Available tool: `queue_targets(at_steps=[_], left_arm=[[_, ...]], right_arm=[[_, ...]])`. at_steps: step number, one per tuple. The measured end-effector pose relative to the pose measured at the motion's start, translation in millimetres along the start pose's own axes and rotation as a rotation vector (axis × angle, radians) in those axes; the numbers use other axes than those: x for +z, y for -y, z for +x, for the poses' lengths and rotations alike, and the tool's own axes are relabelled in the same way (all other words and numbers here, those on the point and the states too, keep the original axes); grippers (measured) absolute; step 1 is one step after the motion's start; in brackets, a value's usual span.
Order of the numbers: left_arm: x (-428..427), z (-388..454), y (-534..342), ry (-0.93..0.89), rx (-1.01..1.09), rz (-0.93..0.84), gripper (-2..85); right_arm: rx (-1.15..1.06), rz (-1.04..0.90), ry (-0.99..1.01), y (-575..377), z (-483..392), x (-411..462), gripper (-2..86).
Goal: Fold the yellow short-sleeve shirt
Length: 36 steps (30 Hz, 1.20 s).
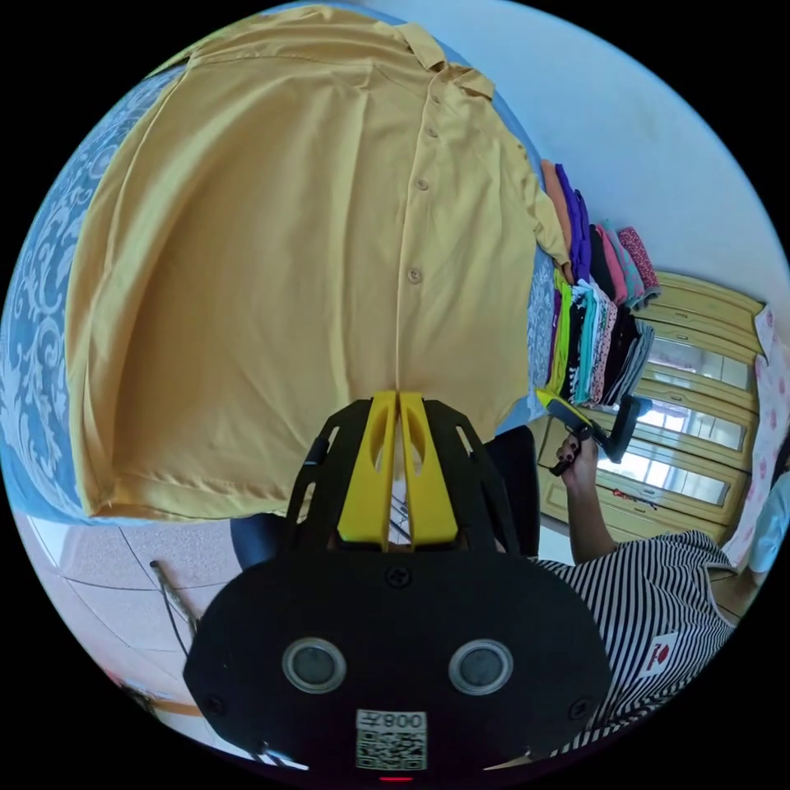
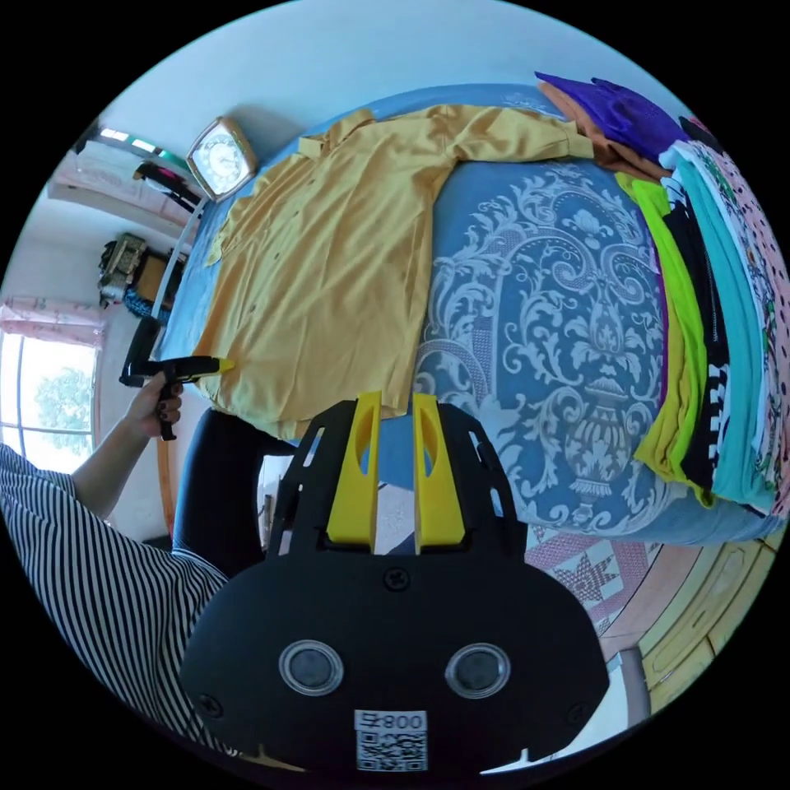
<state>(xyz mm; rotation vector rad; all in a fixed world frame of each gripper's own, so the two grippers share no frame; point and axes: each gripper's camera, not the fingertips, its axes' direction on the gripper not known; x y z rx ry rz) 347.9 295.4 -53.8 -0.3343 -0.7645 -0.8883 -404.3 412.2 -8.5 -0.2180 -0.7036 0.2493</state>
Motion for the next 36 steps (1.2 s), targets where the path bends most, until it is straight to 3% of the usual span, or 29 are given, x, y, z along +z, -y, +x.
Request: queue_targets(at_steps=[5, 11, 27, 36], left_arm=[[1.0, -10.8, 2.4, -0.007, -0.009, -0.004, 0.5], [-3.8, -20.8, 4.7, -0.005, 0.002, -0.012, 0.5], [-35.4, -39.3, -10.7, -0.079, 0.04, 0.033, 3.1], [-138.2, -70.9, -48.8, 0.264, -0.139, 0.367, 7.1]], right_arm=[[0.023, -0.031, 0.018, 19.3, 11.7, 15.7, 7.5], [0.014, -0.095, -0.006, 34.7, 26.8, 14.6, 1.3], [0.101, -0.062, 0.043, 75.9, 77.1, -2.9, 0.1], [-0.056, -0.007, 0.006, 156.5, 31.6, -19.8, 0.1]])
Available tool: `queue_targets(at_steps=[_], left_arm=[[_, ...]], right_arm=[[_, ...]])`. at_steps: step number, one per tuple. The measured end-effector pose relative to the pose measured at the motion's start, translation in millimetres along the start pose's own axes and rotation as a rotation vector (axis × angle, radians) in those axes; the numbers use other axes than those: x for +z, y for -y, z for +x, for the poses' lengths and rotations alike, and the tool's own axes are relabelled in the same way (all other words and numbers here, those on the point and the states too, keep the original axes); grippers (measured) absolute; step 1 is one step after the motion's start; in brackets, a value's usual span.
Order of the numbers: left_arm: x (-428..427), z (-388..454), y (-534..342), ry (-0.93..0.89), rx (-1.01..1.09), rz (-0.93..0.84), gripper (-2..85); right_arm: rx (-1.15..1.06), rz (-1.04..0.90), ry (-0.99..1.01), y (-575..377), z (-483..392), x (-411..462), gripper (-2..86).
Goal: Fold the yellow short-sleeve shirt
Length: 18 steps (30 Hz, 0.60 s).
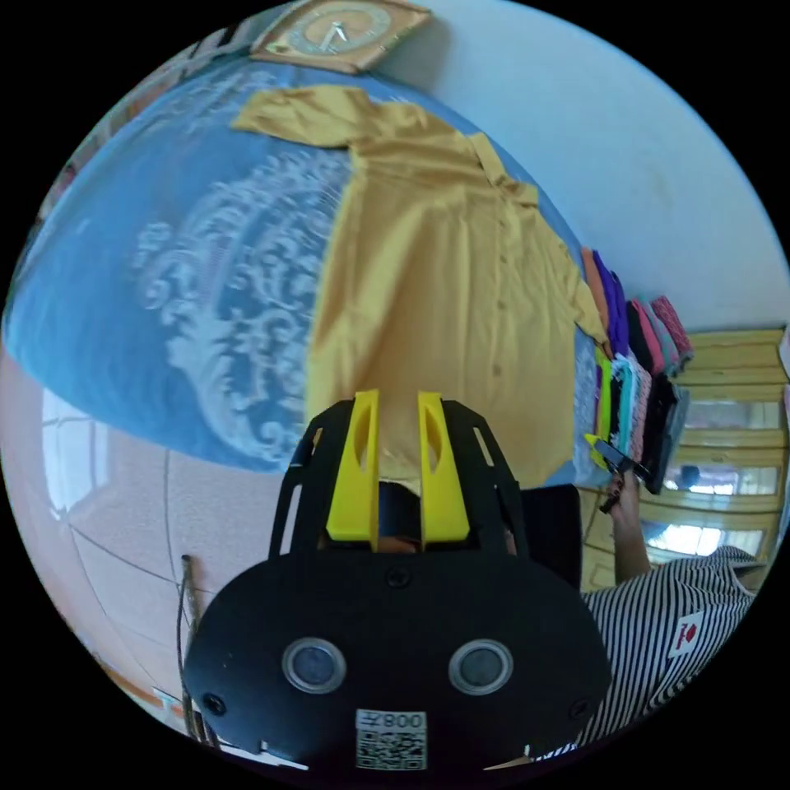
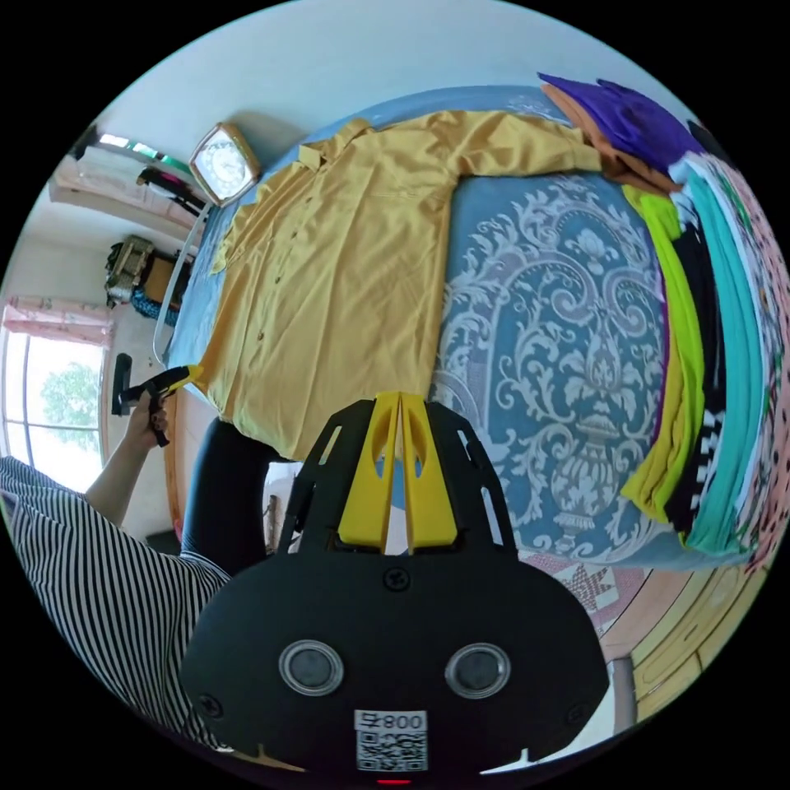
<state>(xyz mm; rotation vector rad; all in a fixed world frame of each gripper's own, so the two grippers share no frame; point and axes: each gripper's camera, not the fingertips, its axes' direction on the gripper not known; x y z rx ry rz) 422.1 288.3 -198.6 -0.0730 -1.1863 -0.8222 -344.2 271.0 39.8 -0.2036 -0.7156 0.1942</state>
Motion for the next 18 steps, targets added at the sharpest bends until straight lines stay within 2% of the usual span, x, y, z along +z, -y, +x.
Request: queue_targets(at_steps=[2, 4, 7, 12, 18], left_arm=[[-6.0, -9.8, 2.4, 0.069, -0.022, 0.009, 6.9], [2.0, -18.6, 8.3, 0.137, -0.035, -0.073, 4.6], [-10.0, -20.0, 10.9, 0.191, -0.019, -0.048, 1.8], [-29.4, -27.7, 14.4, 0.171, -0.031, -0.032, 0.8], [-73.7, -13.3, 33.8, 0.072, 0.016, 0.212, 0.7]], right_arm=[[-0.038, -0.02, -0.004, 18.1, -11.4, 7.8, 0.1], [-0.061, -0.048, -0.013, 35.2, -19.2, 18.3, 0.1], [-0.059, -0.104, -0.072, 58.5, -24.7, 33.8, 0.1], [-0.044, -0.112, -0.032, 91.8, -26.5, 34.1, 0.1], [-0.087, 0.007, -0.014, 160.2, -48.7, 3.0, 0.1]])
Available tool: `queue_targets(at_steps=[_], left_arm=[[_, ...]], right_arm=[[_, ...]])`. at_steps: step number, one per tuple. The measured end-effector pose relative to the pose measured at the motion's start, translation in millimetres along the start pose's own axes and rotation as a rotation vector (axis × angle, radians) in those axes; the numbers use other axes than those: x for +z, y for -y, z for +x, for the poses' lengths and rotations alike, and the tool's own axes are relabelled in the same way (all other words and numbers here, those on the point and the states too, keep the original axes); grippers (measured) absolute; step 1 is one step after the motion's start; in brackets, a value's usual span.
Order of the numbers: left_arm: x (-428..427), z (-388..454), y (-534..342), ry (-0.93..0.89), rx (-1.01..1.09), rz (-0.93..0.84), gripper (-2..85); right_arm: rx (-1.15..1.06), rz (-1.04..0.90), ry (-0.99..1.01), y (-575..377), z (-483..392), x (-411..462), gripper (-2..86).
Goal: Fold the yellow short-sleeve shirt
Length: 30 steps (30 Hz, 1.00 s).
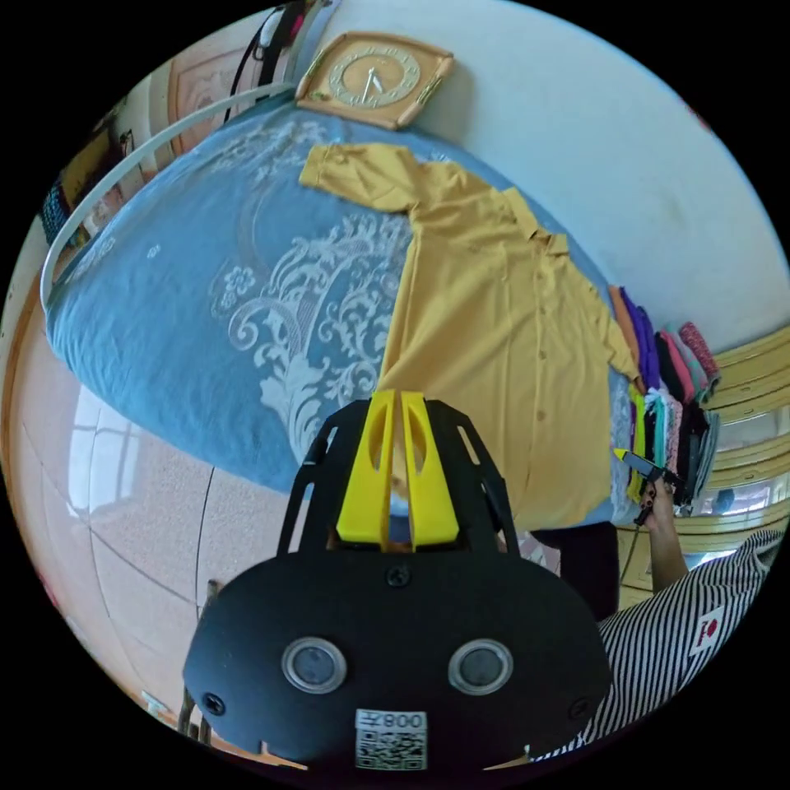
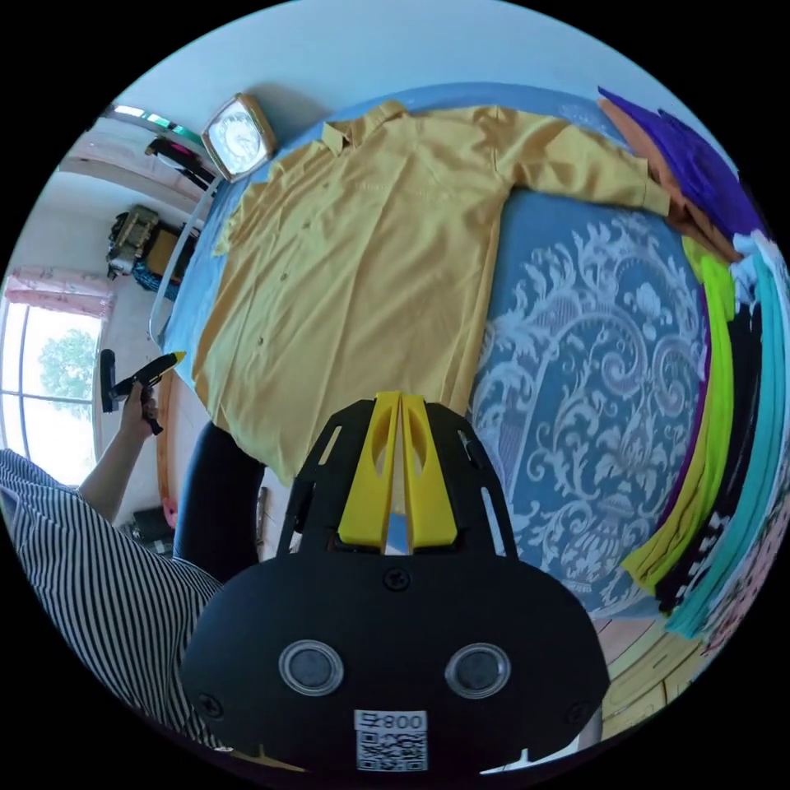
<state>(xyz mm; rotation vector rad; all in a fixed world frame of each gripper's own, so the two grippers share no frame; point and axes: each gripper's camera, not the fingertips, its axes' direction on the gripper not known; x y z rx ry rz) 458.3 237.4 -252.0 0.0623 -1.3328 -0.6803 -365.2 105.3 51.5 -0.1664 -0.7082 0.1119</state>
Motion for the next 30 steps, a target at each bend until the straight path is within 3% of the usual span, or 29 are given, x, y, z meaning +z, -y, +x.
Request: queue_targets(at_steps=[4, 8, 14, 22, 30], left_arm=[[0.5, 27.1, 54.0, -0.169, 0.143, 0.119, 0.5], [34.8, 64.1, 123.9, -0.306, 0.293, 0.076, 0.5], [87.4, 132.3, 229.8, -0.373, 0.455, 0.001, 0.7], [105.4, 175.0, 327.5, -0.234, 0.534, 0.019, 1.0], [98.9, 178.4, 383.3, -0.204, 0.493, -0.004, 0.5]], right_arm=[[-0.105, 0.123, -0.004, 84.5, -18.1, -12.8, 0.2], [-0.193, 0.232, -0.13, 214.8, -39.9, -12.3, 0.5], [-0.253, 0.215, -0.257, 387.2, -50.5, -3.0, 3.2], [-0.421, 0.025, -0.481, 508.5, -78.1, 58.6, 6.1], [-0.396, 0.097, -0.509, 579.0, -87.1, 40.3, 0.6]])
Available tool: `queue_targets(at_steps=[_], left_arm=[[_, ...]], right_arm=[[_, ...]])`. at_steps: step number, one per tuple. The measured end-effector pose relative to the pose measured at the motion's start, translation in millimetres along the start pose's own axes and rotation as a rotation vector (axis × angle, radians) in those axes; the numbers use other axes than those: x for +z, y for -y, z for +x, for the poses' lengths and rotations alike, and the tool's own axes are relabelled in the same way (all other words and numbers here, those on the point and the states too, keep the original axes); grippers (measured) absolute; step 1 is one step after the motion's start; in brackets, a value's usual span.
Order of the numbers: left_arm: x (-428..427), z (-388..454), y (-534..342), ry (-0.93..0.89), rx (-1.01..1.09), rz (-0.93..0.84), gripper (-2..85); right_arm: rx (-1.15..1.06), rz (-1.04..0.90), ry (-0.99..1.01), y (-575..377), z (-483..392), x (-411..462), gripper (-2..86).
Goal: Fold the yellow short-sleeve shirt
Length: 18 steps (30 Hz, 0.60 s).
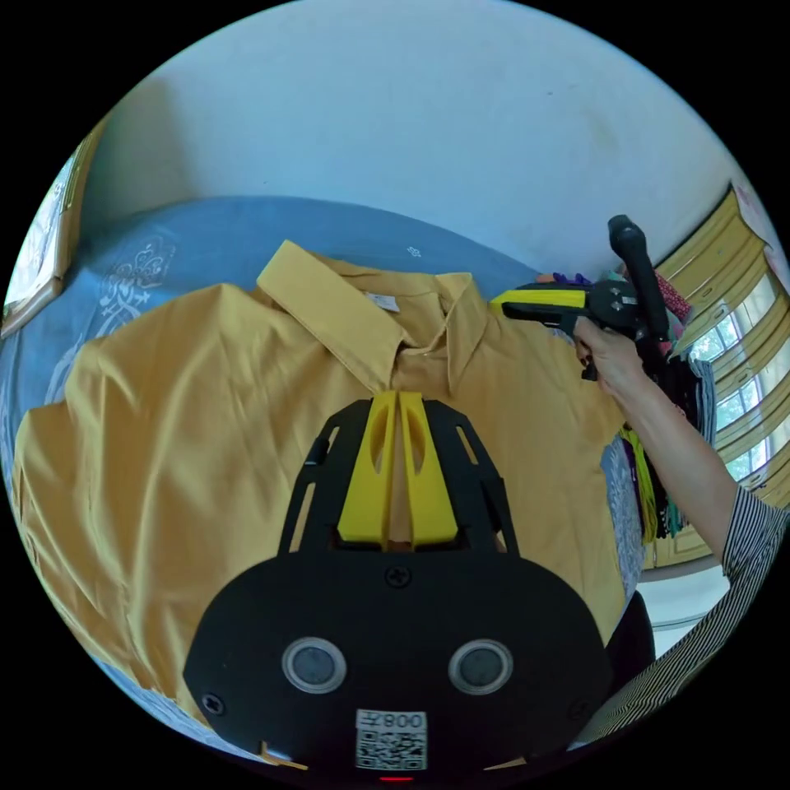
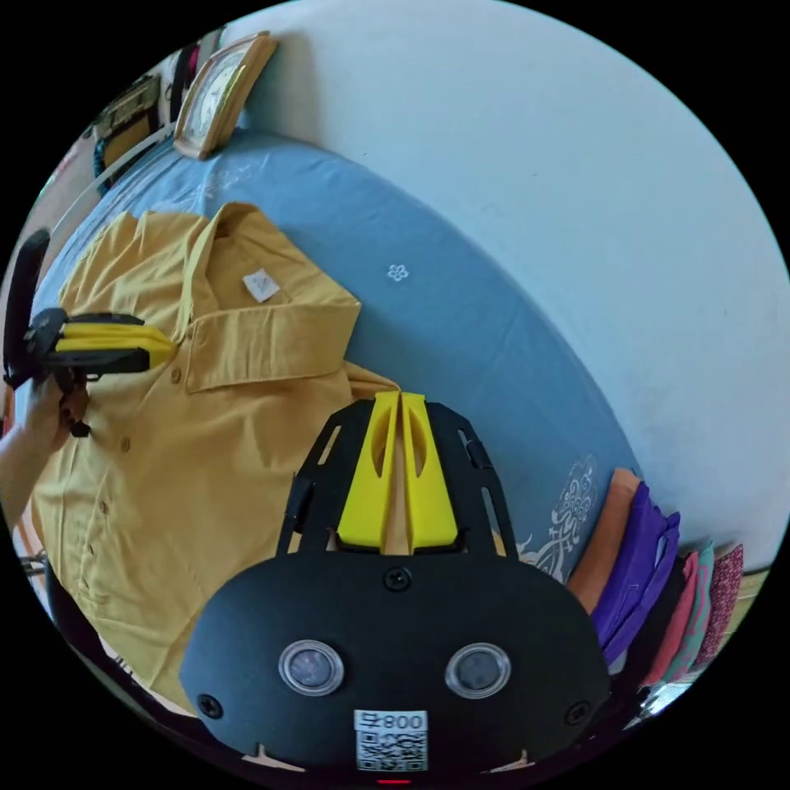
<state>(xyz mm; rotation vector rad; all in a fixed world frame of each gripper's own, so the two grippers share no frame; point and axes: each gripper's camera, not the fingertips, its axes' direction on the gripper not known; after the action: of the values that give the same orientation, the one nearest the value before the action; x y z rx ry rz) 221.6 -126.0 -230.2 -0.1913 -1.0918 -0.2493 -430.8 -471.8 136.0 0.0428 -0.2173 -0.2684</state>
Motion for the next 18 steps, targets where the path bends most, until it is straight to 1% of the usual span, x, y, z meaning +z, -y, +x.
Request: queue_targets(at_steps=[3, 5, 8, 11, 14, 15, 18], left_arm=[[-7.3, -2.6, 18.7, 0.006, 0.008, 0.001, 0.5], [-10.4, -3.5, 28.8, 0.019, 0.014, -0.003, 0.5], [-18.6, -4.5, 42.0, 0.008, 0.022, 0.002, 0.6], [-31.4, -5.8, 50.2, -0.018, 0.039, 0.021, 0.7], [-41.8, -9.1, 58.5, -0.004, 0.053, 0.024, 0.7], [-44.1, -11.3, 62.9, 0.007, 0.053, 0.021, 0.8], [-44.8, -17.1, 76.2, 0.029, 0.035, 0.0, 0.7]], right_arm=[[0.096, 0.01, 0.107, 21.6, 31.7, -2.7, 0.4], [0.116, 0.007, 0.081, 30.1, 37.8, 0.1, 0.4], [0.152, -0.005, 0.118, 36.3, 44.4, 6.8, 0.5], [0.175, 0.077, 0.177, 30.2, 51.0, -3.9, 0.7], [0.151, 0.156, 0.236, 25.0, 44.5, -18.4, 0.8], [0.091, 0.176, 0.27, 25.3, 33.9, -21.2, 0.7], [-0.013, 0.148, 0.312, 39.8, 7.5, -13.0, 0.1]])
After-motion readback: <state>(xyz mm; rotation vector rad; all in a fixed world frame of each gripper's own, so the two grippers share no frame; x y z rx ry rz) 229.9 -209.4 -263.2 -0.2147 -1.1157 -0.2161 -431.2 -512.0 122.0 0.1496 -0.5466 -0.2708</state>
